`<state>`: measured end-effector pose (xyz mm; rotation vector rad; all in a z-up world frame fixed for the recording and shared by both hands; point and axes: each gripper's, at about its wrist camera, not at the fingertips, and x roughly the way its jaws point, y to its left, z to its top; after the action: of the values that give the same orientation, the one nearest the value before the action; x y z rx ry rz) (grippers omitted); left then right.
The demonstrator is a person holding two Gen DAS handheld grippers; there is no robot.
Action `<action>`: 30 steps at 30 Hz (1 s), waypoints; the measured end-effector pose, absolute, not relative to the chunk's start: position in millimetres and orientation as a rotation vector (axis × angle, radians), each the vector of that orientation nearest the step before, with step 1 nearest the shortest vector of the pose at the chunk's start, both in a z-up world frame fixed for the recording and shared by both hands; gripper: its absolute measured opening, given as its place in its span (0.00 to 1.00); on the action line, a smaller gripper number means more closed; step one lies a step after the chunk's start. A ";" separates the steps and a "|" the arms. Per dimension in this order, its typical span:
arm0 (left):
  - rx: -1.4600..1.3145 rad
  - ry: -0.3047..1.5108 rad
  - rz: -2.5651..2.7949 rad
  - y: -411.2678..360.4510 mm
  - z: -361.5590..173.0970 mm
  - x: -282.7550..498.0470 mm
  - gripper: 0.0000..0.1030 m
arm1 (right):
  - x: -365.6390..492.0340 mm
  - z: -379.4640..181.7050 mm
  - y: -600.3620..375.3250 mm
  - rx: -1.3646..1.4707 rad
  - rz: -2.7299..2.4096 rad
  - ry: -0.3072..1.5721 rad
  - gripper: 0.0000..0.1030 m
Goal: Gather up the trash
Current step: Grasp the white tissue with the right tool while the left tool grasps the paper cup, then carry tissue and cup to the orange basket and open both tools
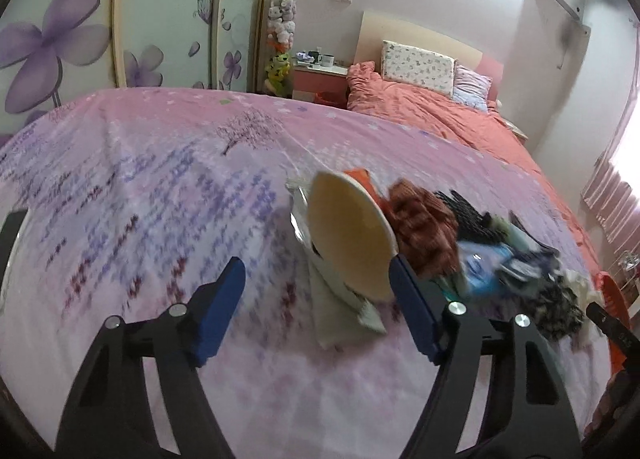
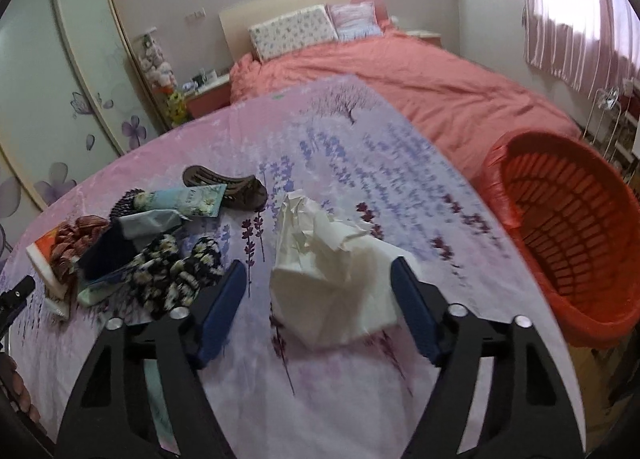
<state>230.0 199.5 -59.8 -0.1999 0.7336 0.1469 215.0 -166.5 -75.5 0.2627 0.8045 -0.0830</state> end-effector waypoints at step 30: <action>-0.157 0.617 0.095 201.4 -3.5 252.2 0.04 | 209.2 -39.4 -167.0 0.239 -0.039 0.713 0.32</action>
<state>252.2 201.4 -3.5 -0.1575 0.6174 0.0951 209.2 -167.0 -39.4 0.2388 0.7129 -0.0391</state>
